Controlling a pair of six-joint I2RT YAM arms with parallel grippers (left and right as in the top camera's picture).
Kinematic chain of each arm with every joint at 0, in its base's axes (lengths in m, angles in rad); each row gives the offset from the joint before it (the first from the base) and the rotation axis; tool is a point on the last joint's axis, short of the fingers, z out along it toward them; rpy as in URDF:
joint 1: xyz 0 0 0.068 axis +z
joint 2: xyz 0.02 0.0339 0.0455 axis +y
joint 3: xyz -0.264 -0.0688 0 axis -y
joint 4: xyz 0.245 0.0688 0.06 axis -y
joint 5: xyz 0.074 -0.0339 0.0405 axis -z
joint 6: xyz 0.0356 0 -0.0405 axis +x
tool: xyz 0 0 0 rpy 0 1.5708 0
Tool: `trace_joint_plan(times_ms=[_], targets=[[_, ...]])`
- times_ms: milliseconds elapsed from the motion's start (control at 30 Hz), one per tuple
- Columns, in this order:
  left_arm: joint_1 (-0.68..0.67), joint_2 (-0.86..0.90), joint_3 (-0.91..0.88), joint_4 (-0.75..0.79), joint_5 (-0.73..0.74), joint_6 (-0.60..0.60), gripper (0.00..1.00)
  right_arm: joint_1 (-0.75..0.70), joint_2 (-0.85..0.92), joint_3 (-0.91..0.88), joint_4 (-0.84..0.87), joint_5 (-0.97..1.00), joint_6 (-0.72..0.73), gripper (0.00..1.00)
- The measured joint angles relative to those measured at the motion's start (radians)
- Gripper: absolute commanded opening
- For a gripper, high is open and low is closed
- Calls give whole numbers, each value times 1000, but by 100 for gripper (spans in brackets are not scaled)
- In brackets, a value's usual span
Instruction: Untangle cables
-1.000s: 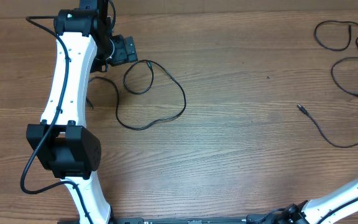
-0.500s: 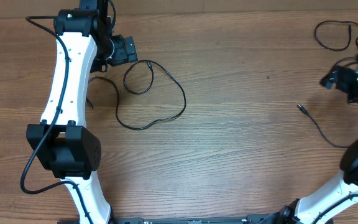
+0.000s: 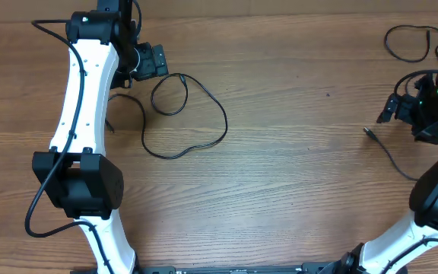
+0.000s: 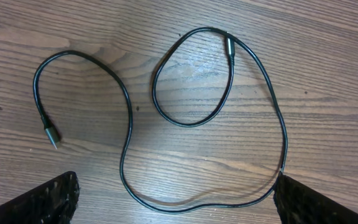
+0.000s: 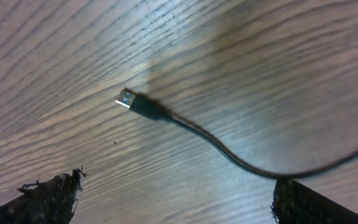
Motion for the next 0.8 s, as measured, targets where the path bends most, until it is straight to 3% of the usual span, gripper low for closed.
trace_joint_plan(times_ms=[200, 467, 800], targets=[[0, 0, 0, 0, 0, 0, 99, 0, -240, -21, -2, 8, 36, 100], [0, 0, 0, 0, 0, 0, 100, -2, -620, -353, 158, 10, 60, 100], [0, 0, 0, 0, 0, 0, 100, -5, -717, -739, 284, 10, 272, 100]])
